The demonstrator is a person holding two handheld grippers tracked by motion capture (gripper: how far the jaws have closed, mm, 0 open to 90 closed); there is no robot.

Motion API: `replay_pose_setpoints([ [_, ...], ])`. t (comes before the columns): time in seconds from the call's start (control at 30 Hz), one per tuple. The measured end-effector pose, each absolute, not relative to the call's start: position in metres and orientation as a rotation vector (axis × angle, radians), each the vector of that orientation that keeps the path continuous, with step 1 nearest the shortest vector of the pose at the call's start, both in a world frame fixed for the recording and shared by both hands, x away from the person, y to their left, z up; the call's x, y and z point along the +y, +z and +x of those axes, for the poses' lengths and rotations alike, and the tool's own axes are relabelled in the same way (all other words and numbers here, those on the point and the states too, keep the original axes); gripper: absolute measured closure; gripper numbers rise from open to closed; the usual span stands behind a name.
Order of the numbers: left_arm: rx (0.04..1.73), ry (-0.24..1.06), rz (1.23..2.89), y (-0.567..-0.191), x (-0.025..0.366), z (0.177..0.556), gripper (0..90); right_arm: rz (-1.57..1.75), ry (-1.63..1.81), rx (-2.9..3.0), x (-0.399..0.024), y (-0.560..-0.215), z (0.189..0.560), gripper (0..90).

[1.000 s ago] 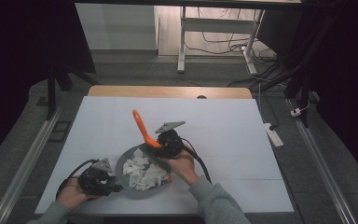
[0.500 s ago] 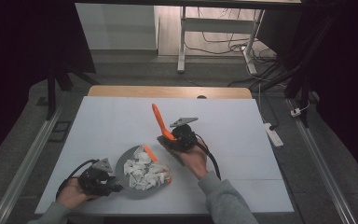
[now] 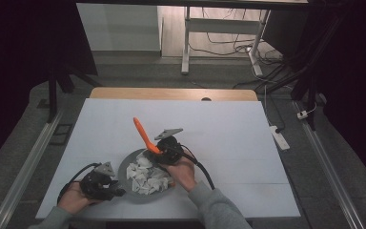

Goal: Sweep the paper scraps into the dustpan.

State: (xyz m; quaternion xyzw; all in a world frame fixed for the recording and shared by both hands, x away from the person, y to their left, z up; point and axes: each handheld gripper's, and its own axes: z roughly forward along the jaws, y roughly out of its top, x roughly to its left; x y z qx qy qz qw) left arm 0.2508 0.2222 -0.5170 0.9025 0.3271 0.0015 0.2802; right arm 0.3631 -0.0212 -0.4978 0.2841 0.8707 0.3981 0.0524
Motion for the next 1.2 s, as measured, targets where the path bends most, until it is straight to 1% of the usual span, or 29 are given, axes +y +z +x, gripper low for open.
replay_pose_setpoints([
  [0.3,0.877,0.002,2.417,-0.517,0.222,0.251,61.5,0.842,1.395,2.65,-0.017,-0.481,0.354,70.7],
  [0.5,0.877,0.004,2.417,-0.517,0.223,0.251,61.5,0.843,1.43,2.561,-0.034,-0.463,0.36,70.7],
  [0.67,0.877,0.003,2.416,-0.517,0.223,0.251,61.6,0.849,1.381,2.514,-0.048,-0.454,0.367,70.7],
  [0.9,0.878,0.003,2.414,-0.517,0.222,0.251,61.5,0.877,1.277,2.529,-0.05,-0.465,0.383,70.7],
  [1.2,0.876,0.003,2.415,-0.518,0.223,0.251,61.5,0.857,1.166,2.63,-0.022,-0.495,0.386,70.7],
])
